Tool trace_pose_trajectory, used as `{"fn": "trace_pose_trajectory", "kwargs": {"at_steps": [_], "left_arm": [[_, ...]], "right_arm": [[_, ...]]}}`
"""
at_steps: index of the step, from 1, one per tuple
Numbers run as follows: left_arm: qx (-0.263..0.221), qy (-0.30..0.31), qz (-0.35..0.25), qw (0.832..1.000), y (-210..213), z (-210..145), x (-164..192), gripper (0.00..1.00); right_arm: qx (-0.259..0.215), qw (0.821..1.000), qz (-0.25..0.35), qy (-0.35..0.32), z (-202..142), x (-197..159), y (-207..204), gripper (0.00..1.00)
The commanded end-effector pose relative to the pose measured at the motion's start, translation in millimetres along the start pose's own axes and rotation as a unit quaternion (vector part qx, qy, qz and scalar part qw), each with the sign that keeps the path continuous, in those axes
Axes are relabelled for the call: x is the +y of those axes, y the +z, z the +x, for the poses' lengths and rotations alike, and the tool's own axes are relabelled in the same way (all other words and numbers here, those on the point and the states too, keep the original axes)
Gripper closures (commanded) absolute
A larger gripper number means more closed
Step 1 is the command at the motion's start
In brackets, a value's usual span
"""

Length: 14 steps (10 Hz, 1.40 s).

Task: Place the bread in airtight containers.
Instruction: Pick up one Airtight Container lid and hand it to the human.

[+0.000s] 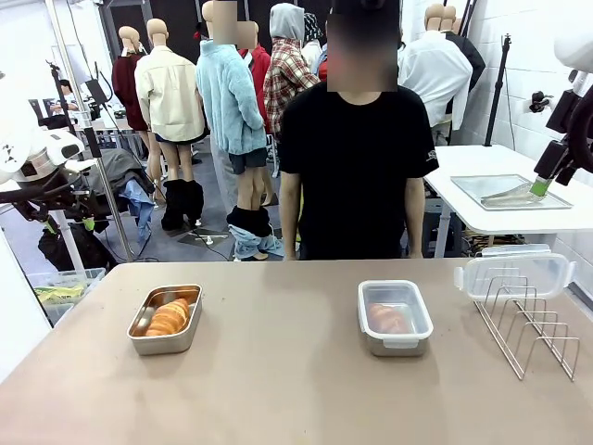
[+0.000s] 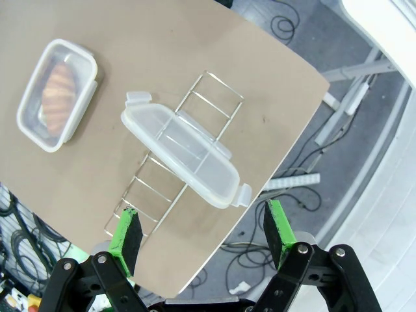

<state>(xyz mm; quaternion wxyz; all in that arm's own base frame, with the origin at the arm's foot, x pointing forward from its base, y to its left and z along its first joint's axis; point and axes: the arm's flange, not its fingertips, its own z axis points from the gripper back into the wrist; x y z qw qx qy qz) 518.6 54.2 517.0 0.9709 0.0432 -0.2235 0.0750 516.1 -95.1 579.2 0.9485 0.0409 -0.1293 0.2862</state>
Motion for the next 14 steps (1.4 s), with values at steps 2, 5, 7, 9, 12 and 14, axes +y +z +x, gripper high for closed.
{"fn": "trace_pose_trajectory", "kwargs": {"at_steps": [2,5,7,9,12,14], "left_arm": [[-0.002,0.0,0.0,1.0,1.9,0.4,0.1,0.25],[-0.002,0.0,0.0,1.0,1.9,0.4,0.1,0.25],[-0.002,0.0,0.0,1.0,1.9,0.4,0.1,0.25],[-0.002,0.0,0.0,1.0,1.9,0.4,0.1,0.25],[-0.002,0.0,0.0,1.0,1.9,0.4,0.1,0.25],[-0.002,0.0,0.0,1.0,1.9,0.4,0.1,0.25]], "right_arm": [[0.005,1.0,0.004,-0.008,3.7,-1.1,1.0,0.07],[0.005,1.0,0.004,-0.008,3.7,-1.1,1.0,0.07],[0.005,1.0,0.004,-0.008,3.7,-1.1,1.0,0.07],[0.005,1.0,0.004,-0.008,3.7,-1.1,1.0,0.07],[-0.006,0.979,0.0,0.202,24.8,-4.1,2.7,0.07],[0.036,0.908,-0.023,0.417,50.8,-7.2,-18.2,0.07]]}}
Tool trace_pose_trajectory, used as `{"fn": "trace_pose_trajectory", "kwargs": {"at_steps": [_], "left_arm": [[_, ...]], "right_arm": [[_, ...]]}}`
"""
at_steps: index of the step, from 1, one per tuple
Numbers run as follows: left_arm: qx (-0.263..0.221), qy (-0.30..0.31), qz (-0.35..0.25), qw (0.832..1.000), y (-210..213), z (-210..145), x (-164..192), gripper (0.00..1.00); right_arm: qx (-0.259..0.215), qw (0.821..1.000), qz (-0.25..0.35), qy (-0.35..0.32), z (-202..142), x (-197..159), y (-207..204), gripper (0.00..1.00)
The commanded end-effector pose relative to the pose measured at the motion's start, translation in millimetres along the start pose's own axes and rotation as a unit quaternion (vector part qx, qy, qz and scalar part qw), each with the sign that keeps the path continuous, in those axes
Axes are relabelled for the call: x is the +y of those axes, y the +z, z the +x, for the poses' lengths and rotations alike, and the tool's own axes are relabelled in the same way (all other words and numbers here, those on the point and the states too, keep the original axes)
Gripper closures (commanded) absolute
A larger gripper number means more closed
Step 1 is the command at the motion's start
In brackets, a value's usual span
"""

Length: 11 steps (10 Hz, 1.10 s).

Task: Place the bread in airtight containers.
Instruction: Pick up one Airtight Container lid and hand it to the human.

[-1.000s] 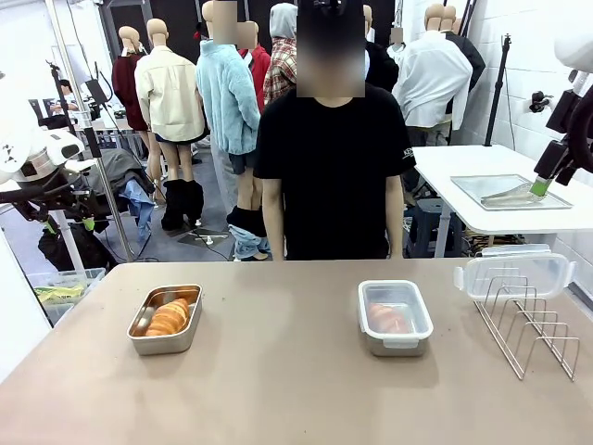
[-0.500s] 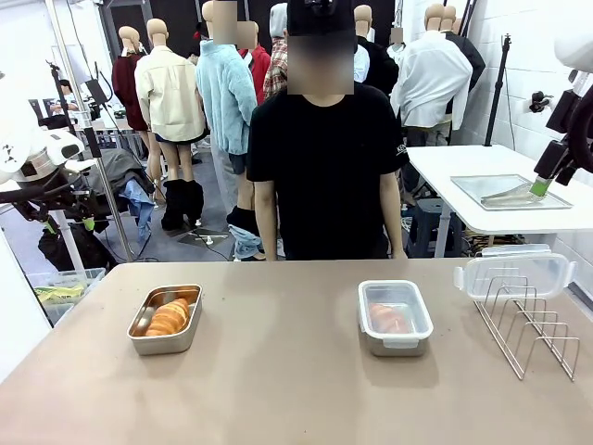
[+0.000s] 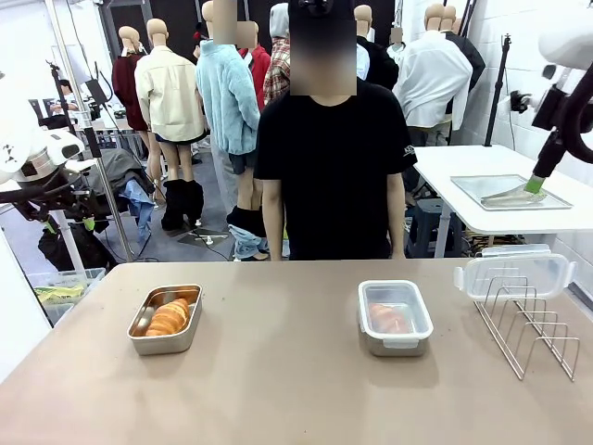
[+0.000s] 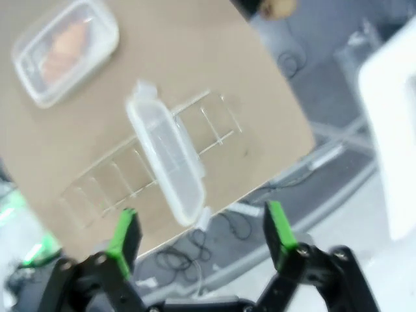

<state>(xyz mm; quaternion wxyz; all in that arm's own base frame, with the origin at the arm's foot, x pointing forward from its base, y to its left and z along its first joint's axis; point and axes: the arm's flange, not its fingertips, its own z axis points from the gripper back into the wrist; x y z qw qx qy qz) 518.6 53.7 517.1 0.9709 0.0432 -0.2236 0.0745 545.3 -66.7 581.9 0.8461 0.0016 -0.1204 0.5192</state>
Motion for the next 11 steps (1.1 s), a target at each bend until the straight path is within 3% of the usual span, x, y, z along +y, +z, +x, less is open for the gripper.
{"fn": "trace_pose_trajectory", "kwargs": {"at_steps": [1,2,4,6,9,11], "left_arm": [[-0.002,0.001,0.001,1.0,1.7,0.4,0.6,0.25],[-0.002,0.001,0.001,1.0,1.7,0.4,0.6,0.25],[-0.002,0.001,0.001,1.0,1.7,0.4,0.6,0.25],[-0.002,0.001,0.001,1.0,1.7,0.4,0.6,0.25],[-0.002,0.001,0.001,1.0,1.7,0.4,0.6,0.25],[-0.002,0.001,0.001,1.0,1.7,0.4,0.6,0.25]], "right_arm": [[0.051,0.972,-0.007,0.23,10.7,-24.4,-28.6,0.07],[0.073,0.952,0.003,0.297,17.1,-25.6,-49.0,0.07],[0.072,0.94,0.0,0.334,25.4,-20.6,-84.6,0.07],[0.087,0.949,0.036,0.301,25.6,-8.9,-103.4,0.07],[0.151,0.969,0.035,0.191,16.0,14.2,-102.9,0.07],[0.132,0.976,0.017,0.175,7.3,28.3,-92.4,0.07]]}}
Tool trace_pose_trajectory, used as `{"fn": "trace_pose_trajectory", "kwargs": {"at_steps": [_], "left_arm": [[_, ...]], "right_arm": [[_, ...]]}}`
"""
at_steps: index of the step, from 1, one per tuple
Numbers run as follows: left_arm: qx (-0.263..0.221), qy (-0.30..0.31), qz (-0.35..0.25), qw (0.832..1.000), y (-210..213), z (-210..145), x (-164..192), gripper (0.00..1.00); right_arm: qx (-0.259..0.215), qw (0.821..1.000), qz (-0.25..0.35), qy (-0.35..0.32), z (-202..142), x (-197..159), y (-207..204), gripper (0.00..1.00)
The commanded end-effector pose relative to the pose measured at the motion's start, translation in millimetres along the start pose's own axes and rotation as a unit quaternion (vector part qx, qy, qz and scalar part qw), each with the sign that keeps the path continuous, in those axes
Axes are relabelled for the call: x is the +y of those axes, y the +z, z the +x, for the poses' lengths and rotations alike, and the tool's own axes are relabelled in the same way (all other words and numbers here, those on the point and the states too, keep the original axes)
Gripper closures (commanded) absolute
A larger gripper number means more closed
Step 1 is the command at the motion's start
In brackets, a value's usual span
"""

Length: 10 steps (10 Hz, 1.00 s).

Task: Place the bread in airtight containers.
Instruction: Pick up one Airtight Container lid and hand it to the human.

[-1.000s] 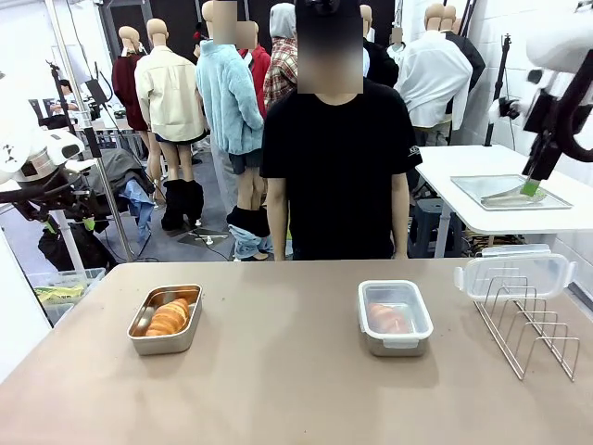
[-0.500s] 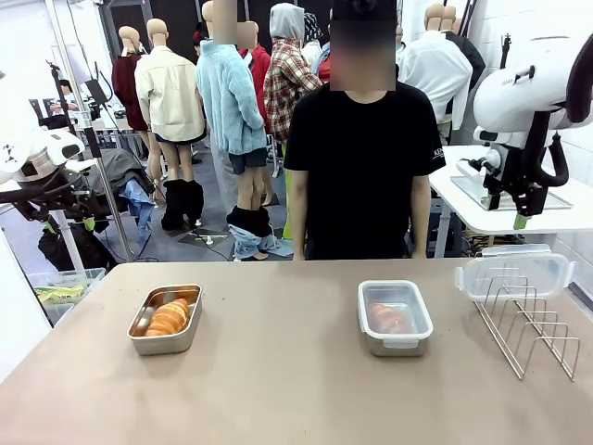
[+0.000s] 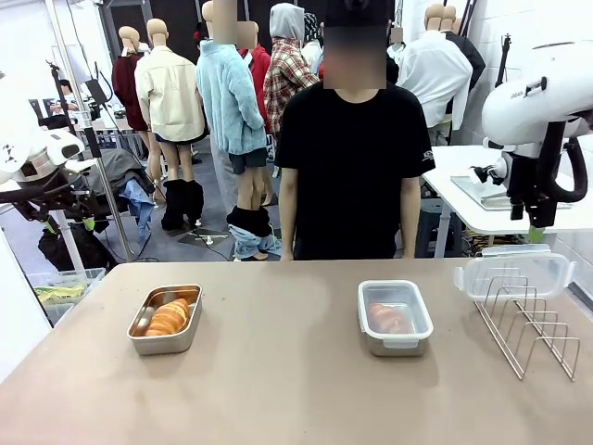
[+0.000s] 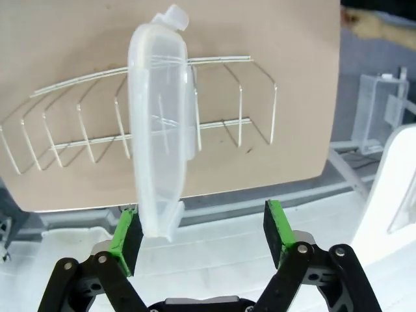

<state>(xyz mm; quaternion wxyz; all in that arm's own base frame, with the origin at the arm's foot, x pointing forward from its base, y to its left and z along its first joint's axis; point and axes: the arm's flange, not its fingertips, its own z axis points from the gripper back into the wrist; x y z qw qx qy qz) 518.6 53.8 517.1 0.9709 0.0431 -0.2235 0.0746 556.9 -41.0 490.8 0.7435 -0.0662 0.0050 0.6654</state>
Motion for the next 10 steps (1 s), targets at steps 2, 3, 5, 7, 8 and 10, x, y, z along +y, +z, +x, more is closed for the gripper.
{"fn": "trace_pose_trajectory", "kwargs": {"at_steps": [2,3,5,7,8,10], "left_arm": [[-0.002,0.001,0.001,1.0,1.8,0.4,0.5,0.25],[-0.002,0.001,0.001,1.0,1.8,0.4,0.5,0.25],[-0.002,0.001,0.001,1.0,1.8,0.4,0.5,0.25],[-0.002,0.001,0.001,1.0,1.8,0.4,0.5,0.25],[-0.002,0.001,0.001,1.0,1.8,0.4,0.5,0.25],[-0.002,0.001,0.001,1.0,1.8,0.4,0.5,0.25]], "right_arm": [[-0.002,1.0,-0.011,-0.007,7.1,24.6,6.1,0.07],[-0.012,1.0,-0.011,-0.006,8.0,27.3,5.5,0.07],[-0.007,1.0,-0.004,-0.013,12.9,26.6,-5.0,0.07],[-0.003,1.0,-0.001,-0.021,18.4,26.3,-13.0,0.07],[0.0,1.0,0.001,-0.019,19.8,26.2,-16.2,0.07],[0.001,1.0,-0.01,-0.025,23.7,20.4,-29.0,0.07]]}}
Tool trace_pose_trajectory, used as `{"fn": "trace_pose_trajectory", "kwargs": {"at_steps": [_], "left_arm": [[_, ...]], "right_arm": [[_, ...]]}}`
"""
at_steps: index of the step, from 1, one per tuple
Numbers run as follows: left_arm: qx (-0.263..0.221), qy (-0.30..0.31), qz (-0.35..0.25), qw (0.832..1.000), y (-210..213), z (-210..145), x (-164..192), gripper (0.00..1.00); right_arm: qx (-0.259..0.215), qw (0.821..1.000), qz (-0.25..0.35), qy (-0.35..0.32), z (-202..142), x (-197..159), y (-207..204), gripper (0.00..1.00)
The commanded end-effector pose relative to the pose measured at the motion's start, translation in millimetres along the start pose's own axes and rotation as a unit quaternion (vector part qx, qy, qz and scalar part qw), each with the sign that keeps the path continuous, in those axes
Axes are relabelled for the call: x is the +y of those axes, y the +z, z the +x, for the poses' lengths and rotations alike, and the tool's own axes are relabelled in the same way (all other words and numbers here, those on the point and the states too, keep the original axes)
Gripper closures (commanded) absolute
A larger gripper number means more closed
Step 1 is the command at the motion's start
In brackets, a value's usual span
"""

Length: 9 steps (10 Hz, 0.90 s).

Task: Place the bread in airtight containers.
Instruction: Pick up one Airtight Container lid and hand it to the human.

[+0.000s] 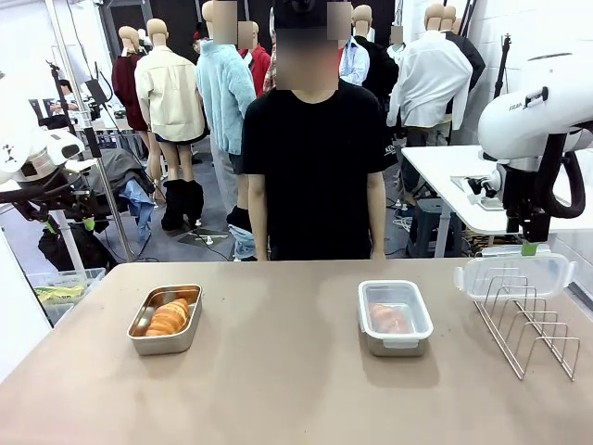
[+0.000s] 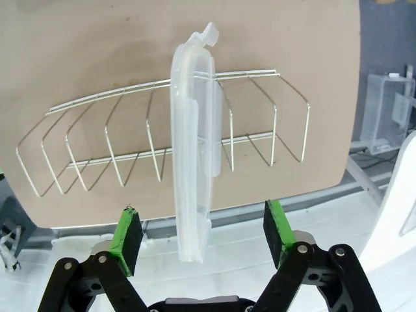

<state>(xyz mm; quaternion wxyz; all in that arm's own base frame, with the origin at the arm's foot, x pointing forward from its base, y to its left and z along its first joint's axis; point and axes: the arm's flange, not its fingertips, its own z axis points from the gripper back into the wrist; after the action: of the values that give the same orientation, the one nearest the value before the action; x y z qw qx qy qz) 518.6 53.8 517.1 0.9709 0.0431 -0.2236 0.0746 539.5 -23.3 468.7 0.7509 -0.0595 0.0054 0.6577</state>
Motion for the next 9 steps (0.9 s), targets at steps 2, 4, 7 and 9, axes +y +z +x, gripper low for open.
{"fn": "trace_pose_trajectory", "kwargs": {"at_steps": [2,4,7,9], "left_arm": [[-0.002,0.001,0.001,1.0,1.8,0.4,0.5,0.25],[-0.002,0.001,0.001,1.0,1.8,0.4,0.5,0.25],[-0.002,0.001,0.001,1.0,1.8,0.4,0.5,0.25],[-0.002,0.001,0.001,1.0,1.8,0.4,0.5,0.25]], "right_arm": [[0.004,1.0,-0.002,-0.011,8.0,-4.7,-17.1,0.07],[0.014,1.0,0.005,-0.019,11.2,-7.5,-26.2,0.07],[0.018,1.0,-0.004,-0.012,15.5,-14.9,-34.4,0.07],[0.024,1.0,0.005,-0.006,17.9,-17.7,-39.5,0.07]]}}
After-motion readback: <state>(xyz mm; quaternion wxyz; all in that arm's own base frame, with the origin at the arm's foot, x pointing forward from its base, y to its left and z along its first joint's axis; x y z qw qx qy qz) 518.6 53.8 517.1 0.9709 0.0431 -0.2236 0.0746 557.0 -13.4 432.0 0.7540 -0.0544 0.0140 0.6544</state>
